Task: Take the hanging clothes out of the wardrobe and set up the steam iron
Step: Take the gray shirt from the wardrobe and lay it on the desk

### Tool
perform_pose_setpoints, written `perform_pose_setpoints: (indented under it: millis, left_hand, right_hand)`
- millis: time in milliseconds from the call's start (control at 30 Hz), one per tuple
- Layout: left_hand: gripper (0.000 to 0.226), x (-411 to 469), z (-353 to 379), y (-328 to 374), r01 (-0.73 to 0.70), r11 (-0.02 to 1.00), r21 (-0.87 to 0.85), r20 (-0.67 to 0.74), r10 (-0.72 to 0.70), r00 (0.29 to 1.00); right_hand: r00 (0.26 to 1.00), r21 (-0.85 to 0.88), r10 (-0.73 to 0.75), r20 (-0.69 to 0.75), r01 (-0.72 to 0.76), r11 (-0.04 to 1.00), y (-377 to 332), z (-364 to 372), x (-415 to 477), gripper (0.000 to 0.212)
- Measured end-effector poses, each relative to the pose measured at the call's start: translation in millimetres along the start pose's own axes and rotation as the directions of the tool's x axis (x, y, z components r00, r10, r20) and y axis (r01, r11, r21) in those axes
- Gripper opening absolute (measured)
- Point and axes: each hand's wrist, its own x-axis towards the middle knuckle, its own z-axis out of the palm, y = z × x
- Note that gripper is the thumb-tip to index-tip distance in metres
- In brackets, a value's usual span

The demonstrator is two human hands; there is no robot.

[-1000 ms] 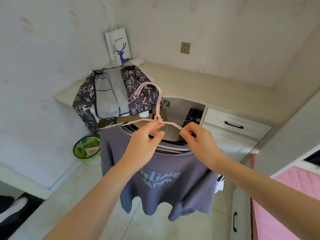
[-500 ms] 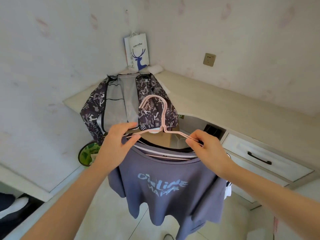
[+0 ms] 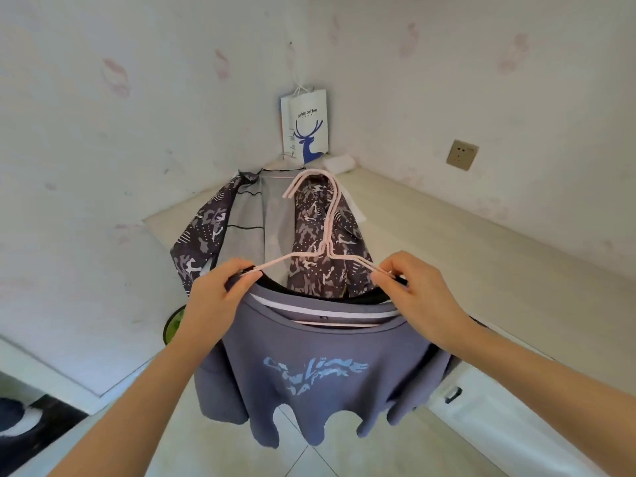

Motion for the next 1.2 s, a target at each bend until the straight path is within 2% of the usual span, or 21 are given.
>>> perform_pose_setpoints:
  millis: [67,200,333,567,767,1200]
  left_hand:
    - [0.008,20,-5,-1,-0.012,1.0,-0.004,-0.013,0.012,1.0]
    - [0.008,68,-21,-12,-0.004,1.0,-0.003,-0.064,0.004,0.998]
    - [0.009,121,-41,-28,-0.005,1.0,0.027,-0.087,0.008,0.996]
    - [0.014,215,-71,-47,-0.049,0.993,0.103,-0.123,0.062,0.99]
    - [0.011,281,-84,-54,-0.095,0.991,0.095,-0.1,0.105,0.989]
    - [0.016,423,-63,-72,-0.091,0.99,0.11,-0.109,0.103,0.989]
  right_hand:
    - [0.999,-0.04,-0.044,-0.007,0.043,0.998,4,0,22,0.016]
    - [0.999,-0.126,-0.018,-0.03,0.014,0.992,14,3,63,0.024]
    - [0.995,-0.227,-0.06,-0.077,0.041,0.973,18,14,108,0.019]
    - [0.983,-0.184,-0.036,-0.183,0.002,0.983,-2,33,201,0.023]
    - [0.972,-0.198,-0.005,-0.236,-0.043,0.979,-14,37,262,0.024]
    - [0.96,-0.269,-0.023,-0.278,-0.055,0.962,2,24,403,0.026]
